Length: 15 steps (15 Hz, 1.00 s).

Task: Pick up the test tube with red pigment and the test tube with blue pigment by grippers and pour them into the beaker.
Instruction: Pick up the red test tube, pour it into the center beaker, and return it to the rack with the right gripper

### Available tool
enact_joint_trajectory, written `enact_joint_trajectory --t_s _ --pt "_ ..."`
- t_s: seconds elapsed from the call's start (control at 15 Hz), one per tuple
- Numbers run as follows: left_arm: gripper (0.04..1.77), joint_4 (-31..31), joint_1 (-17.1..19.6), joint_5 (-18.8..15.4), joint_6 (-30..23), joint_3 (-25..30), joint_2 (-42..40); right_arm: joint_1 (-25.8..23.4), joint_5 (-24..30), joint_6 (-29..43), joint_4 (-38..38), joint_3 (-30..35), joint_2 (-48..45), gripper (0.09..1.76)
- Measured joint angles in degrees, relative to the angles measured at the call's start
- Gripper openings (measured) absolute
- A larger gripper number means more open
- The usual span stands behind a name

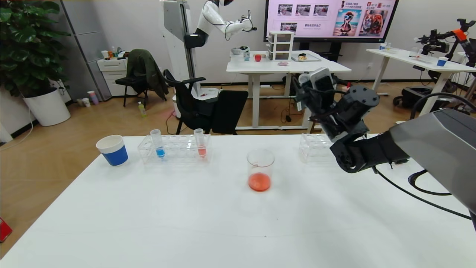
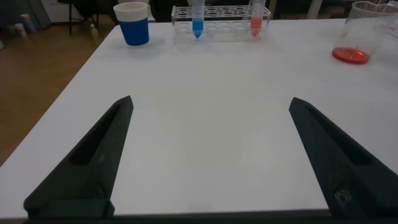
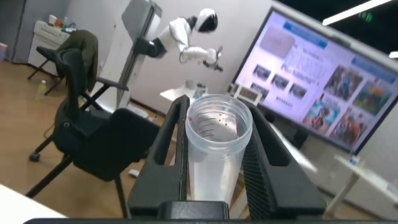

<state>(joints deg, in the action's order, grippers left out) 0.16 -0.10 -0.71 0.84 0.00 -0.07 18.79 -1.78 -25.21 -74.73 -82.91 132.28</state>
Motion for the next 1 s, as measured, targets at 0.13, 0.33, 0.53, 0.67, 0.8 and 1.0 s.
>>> enact_joint_trajectory --t_s 0.13,0.33,0.53,0.67,0.8,1.0 --pt "1.75 0.0 0.0 0.0 0.0 0.0 0.0 0.17 -2.57 6.12 3.51 5.35 -2.95 0.51" --pt "1.75 0.02 0.0 0.02 -0.02 0.0 0.0 1.28 -4.34 13.84 6.38 15.58 -7.69 0.51" --pt "1.75 0.02 0.0 0.02 -0.05 0.0 0.0 1.37 -4.72 17.51 6.77 22.49 -11.3 0.51" --pt "1.75 0.0 0.0 0.02 -0.05 0.0 0.0 -0.6 -4.63 17.83 7.69 23.54 -12.91 0.51" --pt "1.75 0.02 0.0 0.02 0.0 0.0 0.0 -4.29 -4.12 18.24 11.91 23.54 -14.67 0.51" --pt "1.75 0.02 0.0 0.0 -0.05 0.0 0.0 -11.59 -2.32 20.78 16.98 21.91 -17.31 0.51"
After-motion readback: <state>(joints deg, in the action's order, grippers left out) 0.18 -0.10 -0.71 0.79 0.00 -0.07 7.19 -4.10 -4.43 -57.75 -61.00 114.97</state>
